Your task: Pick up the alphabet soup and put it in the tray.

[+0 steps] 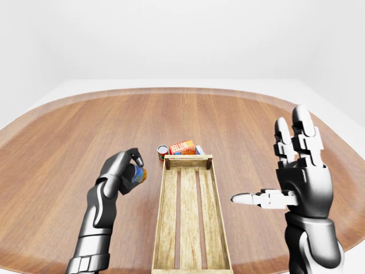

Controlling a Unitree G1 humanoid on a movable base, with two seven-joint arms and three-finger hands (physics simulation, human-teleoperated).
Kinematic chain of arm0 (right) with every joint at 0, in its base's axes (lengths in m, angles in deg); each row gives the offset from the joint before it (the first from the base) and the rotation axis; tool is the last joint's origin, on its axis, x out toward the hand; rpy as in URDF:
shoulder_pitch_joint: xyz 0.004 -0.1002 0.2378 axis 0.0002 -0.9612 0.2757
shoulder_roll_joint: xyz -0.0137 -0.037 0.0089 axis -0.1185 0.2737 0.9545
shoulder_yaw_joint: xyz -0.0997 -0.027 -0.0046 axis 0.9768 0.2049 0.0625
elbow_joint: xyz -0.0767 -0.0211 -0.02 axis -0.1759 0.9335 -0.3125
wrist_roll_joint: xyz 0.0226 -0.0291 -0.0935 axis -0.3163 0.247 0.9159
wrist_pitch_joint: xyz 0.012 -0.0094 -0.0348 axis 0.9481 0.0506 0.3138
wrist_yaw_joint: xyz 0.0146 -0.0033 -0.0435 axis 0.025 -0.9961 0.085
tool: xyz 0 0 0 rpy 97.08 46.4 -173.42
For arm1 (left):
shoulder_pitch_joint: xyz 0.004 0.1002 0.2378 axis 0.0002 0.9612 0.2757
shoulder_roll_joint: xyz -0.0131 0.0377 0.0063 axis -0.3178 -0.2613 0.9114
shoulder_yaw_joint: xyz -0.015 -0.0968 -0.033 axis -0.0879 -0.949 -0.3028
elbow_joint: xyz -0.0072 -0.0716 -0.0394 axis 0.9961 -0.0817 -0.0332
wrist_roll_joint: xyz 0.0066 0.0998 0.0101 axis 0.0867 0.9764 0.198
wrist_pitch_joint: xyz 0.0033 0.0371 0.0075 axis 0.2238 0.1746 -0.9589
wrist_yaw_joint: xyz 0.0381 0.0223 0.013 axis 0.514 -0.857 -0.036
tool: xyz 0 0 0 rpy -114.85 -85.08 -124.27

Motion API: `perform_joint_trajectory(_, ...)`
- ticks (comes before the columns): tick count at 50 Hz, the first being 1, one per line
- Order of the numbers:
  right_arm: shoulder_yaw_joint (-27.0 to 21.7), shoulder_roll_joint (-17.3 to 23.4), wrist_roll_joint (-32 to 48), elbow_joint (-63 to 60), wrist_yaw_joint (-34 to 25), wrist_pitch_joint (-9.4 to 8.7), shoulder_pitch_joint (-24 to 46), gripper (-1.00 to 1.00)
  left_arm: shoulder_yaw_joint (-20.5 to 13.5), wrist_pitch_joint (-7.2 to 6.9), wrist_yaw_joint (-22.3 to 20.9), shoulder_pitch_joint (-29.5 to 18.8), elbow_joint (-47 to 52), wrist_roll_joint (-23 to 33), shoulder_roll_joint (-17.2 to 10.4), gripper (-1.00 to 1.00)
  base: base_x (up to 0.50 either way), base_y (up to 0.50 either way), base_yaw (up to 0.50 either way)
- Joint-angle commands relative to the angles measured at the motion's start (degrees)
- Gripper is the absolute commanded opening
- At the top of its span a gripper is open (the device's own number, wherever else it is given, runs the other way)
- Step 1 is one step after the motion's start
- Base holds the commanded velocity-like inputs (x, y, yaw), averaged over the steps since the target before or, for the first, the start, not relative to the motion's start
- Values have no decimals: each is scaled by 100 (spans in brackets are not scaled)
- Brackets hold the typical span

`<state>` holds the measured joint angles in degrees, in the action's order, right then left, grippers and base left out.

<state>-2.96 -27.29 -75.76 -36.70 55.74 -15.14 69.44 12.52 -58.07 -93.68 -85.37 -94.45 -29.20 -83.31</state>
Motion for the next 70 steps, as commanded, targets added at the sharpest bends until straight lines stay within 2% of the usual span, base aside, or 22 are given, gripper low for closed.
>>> perform_joint_trajectory(1,10,-6,0,-52,4,0,-8,100,-274,0,-850,428,2544,369,185,-100,0,0,0)
perform_joint_trajectory(8,39,-2,13,-52,14,0,-17,100,18,0,-1877,470,4090,790,534,-100,0,0,0)
perform_joint_trajectory(10,42,-2,6,-70,13,0,-24,100,189,0,-2033,438,4280,1049,630,-100,0,0,0)
perform_joint_trajectory(13,33,-2,-1,-79,13,0,-27,100,392,0,-2185,557,4445,1132,794,-100,0,0,0)
perform_joint_trajectory(18,32,-2,-2,-47,15,0,-18,100,740,0,-2300,831,4699,1484,1041,-100,0,0,0)
perform_joint_trajectory(21,39,-3,2,-60,18,0,-31,100,1041,0,-2440,998,4937,1766,1236,-100,0,0,0)
perform_joint_trajectory(28,33,0,-12,-75,14,0,-33,100,1737,0,-2442,1285,5339,2232,1570,-100,0,0,0)
perform_joint_trajectory(32,11,-2,-24,-95,3,0,-29,100,2161,0,-2442,1343,5069,2539,1739,-100,0,0,0)
perform_joint_trajectory(38,-4,-9,-29,-108,-1,0,-22,100,2600,0,-2442,1459,4787,2766,1831,-100,0,0,0)
perform_joint_trajectory(46,-47,-9,-57,-122,-14,0,-3,100,2866,0,-2173,1415,3977,2867,1869,-100,0,0,0)
perform_joint_trajectory(56,-108,-32,-90,-204,-51,0,-20,100,2847,0,-1615,1218,2701,2841,1877,-100,0,0,0)
perform_joint_trajectory(59,-98,-34,-85,-231,-47,0,-27,100,2884,0,-1525,1213,2411,2683,1928,-100,0,0,0)
perform_joint_trajectory(62,-97,-30,-83,-209,-48,0,-24,100,2856,0,-1307,1106,2003,2790,1913,-100,0,0,0)
perform_joint_trajectory(70,-92,-32,-83,-189,-37,0,-15,100,2819,0,-1046,975,1340,2904,1972,-100,0,0,0)
